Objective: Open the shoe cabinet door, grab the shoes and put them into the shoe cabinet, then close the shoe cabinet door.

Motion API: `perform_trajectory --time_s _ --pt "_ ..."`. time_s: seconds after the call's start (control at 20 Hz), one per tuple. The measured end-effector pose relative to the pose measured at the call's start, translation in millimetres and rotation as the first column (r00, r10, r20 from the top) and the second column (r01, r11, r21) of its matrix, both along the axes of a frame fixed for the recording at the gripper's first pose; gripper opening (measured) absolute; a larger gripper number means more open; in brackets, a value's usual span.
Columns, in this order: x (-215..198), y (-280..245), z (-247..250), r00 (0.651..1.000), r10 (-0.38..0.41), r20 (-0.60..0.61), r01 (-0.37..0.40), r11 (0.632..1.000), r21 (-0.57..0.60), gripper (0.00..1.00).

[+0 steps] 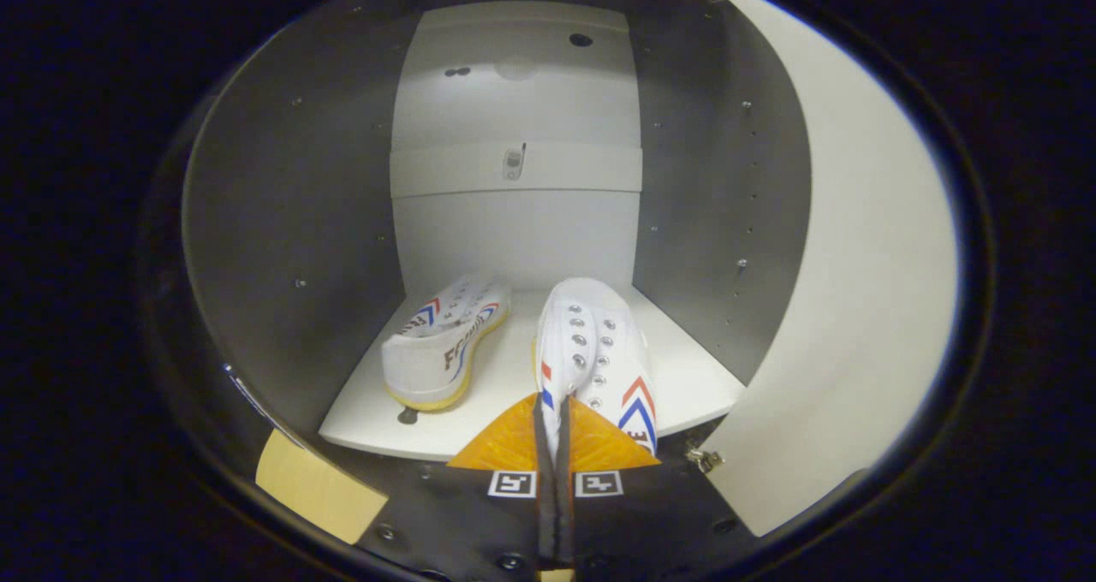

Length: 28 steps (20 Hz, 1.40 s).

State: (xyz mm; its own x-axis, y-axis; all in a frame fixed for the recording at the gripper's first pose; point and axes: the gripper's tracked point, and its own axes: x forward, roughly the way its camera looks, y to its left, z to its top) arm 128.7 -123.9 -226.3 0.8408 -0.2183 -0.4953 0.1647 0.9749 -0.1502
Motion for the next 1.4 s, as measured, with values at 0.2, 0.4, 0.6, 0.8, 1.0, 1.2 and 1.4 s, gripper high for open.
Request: perform_trajectory --time_s 0.2,0.4,0.6,0.8,1.0,1.2,1.4 --pt "25 -9 0 0.999 -0.001 -0.050 -0.001 0.999 -0.033 0.02" --pt "55 -10 -12 0.993 0.023 -0.112 -0.023 1.000 -0.001 0.03" --pt "82 -9 -20 0.990 0.063 -0.130 -0.065 0.998 -0.012 0.02" --pt "107 -9 -25 0.987 0.098 -0.131 -0.098 0.995 0.002 0.03" --pt "128 -9 -29 0.986 0.116 -0.124 -0.115 0.993 0.014 0.02" --pt "130 -12 -29 0.986 0.112 -0.122 -0.113 0.994 0.003 0.04" --pt "124 -11 -25 0.989 0.090 -0.118 -0.087 0.996 0.025 0.11"
